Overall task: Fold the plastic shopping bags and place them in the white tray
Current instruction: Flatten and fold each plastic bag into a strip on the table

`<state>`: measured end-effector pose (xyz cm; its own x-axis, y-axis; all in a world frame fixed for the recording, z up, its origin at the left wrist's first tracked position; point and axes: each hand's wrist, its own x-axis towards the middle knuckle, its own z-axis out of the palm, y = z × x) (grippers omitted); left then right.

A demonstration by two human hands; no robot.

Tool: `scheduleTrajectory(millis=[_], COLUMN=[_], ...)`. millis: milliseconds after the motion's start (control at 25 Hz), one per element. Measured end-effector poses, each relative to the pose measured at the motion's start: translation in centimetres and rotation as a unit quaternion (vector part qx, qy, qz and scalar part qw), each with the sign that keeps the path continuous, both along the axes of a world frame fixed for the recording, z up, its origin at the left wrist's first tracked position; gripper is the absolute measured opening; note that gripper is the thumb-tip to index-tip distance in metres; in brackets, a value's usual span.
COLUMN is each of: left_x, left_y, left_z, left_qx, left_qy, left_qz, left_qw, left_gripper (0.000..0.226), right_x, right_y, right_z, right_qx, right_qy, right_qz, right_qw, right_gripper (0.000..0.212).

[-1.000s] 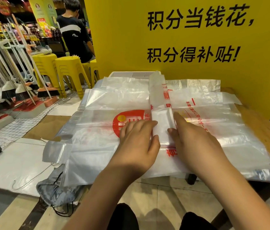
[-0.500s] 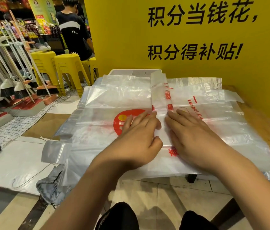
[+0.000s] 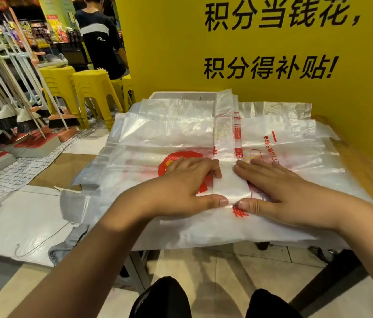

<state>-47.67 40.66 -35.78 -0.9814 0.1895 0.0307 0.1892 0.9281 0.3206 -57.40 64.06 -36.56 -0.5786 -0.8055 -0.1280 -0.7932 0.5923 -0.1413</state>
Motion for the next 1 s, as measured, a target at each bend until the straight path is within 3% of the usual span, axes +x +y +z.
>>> scheduleTrajectory(millis=[240,480,640,880,1000], left_x=[-0.6,-0.2,1.2,-0.2,0.3], left_y=[-1.1,-0.8,-1.2,-1.9,-2.0], left_z=[0.6,1.7,0.6,0.6,0.5], left_qx=[-0.019,0.114,-0.052,-0.070,-0.091], left_qy=[-0.020,0.028,0.028,-0.022,0.078], left_qz=[-0.017,-0.022,0.064,0.052,0.037], left_qw=[0.999,0.993,0.996,0.996,0.992], left_gripper=[0.074,0.045,0.049,0.056,0.052], right_x=[0.0,0.3,0.7,2.8,3.7], right_y=[-0.4,-1.4,-0.9,-0.3,0.1], right_z=[1.4,2.1,1.6,1.8,1.5], right_qx=[-0.053,-0.201,-0.231,-0.283,-0.280], right_qy=[0.036,0.041,0.028,0.034,0.049], right_qz=[0.015,-0.016,-0.035,-0.037,-0.031], right_qw=[0.998,0.979,0.972,0.958,0.958], right_gripper=[0.109,0.042,0.034,0.029,0.028])
